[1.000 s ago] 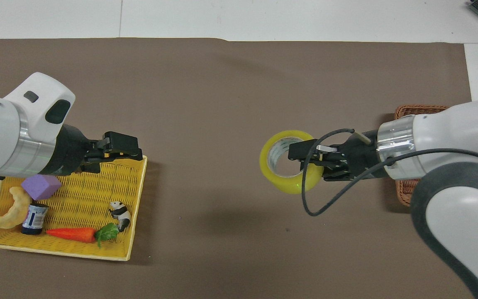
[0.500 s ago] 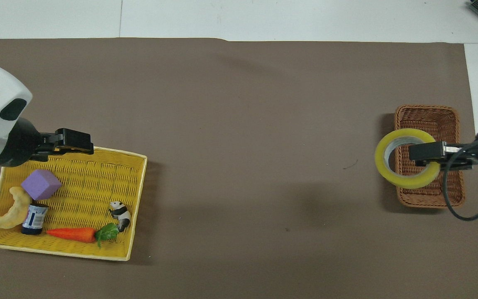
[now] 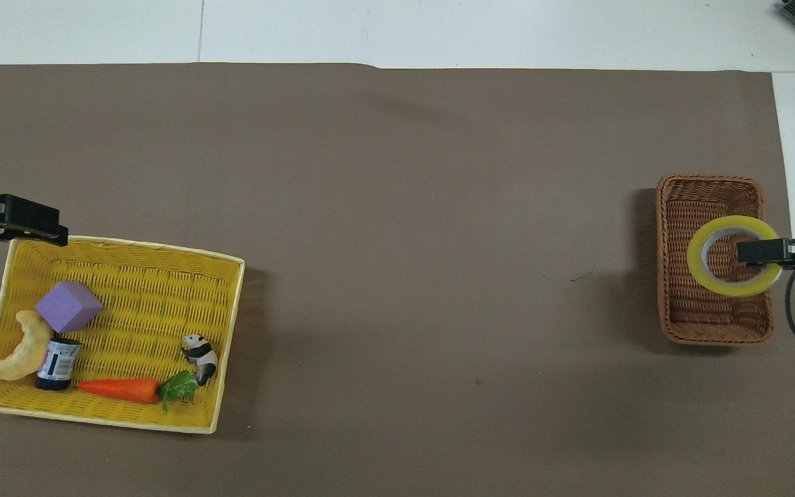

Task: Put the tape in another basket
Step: 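Lower the tape into the wicker basket with the right gripper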

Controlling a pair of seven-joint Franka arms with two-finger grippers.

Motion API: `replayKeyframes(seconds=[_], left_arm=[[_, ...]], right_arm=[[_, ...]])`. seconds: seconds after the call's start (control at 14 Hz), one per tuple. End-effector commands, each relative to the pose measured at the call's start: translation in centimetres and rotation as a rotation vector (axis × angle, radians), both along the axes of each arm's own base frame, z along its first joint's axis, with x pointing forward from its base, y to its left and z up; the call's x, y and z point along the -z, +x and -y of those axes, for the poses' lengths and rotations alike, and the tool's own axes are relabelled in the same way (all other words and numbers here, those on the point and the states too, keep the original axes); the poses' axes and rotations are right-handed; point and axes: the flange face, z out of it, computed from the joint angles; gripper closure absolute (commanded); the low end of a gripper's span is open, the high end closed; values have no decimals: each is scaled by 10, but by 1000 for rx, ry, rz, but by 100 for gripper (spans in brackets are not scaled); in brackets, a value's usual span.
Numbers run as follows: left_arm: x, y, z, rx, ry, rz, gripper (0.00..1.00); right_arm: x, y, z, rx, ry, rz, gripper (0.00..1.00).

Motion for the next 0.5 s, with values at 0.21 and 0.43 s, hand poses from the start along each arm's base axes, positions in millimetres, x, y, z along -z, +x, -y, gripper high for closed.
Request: replayKeyframes(seconds=[0.21,0.43], left_arm=[[1,0,-15,54,44,-27,0],[3,-3,-22,36,45,-35,0]], right_arm=[[49,16,32,-55,-22,57,100],[79,22,43,-48,-2,79,100]])
